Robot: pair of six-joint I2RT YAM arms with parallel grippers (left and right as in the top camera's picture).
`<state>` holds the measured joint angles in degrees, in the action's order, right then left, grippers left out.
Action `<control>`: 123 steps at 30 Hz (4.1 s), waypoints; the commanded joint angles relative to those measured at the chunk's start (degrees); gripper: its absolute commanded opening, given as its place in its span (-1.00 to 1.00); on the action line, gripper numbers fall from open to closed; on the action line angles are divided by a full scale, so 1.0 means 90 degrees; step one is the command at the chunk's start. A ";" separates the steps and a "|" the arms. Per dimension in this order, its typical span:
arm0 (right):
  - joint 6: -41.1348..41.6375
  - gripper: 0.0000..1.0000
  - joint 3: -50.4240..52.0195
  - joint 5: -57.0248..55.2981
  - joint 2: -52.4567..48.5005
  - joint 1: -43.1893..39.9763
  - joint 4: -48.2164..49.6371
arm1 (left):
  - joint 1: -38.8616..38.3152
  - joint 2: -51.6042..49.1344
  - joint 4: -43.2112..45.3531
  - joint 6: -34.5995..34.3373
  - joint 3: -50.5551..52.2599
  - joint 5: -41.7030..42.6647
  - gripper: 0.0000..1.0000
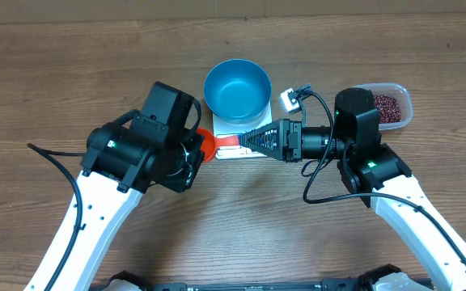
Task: Scoop item into bowl and weigh 150g on scale
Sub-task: 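Bring the right gripper to the blue handle and close on it, then open the left gripper, releasing the scoop to the right gripper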
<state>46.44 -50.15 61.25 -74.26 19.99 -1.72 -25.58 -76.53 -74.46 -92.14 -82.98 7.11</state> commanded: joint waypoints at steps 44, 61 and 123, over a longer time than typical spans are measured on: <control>-0.1217 -0.48 -0.0102 -0.0430 0.0063 0.0362 0.0605 | -0.0376 -0.0219 0.0114 -0.1190 -0.0041 0.0046 -0.91; -0.1217 0.08 -0.0102 -0.0525 0.0063 0.0362 0.0469 | -0.0376 -0.0236 0.0112 -0.0884 -0.0041 -0.0279 -0.92; -0.0984 -0.93 -0.0102 -0.0804 0.0063 0.0359 0.0369 | -0.0867 -0.0238 0.0563 -0.0328 -0.0041 -0.1479 0.99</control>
<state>38.89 -50.17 54.00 -74.26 23.03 1.63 -33.04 -78.15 -68.62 -95.59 -82.98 -5.02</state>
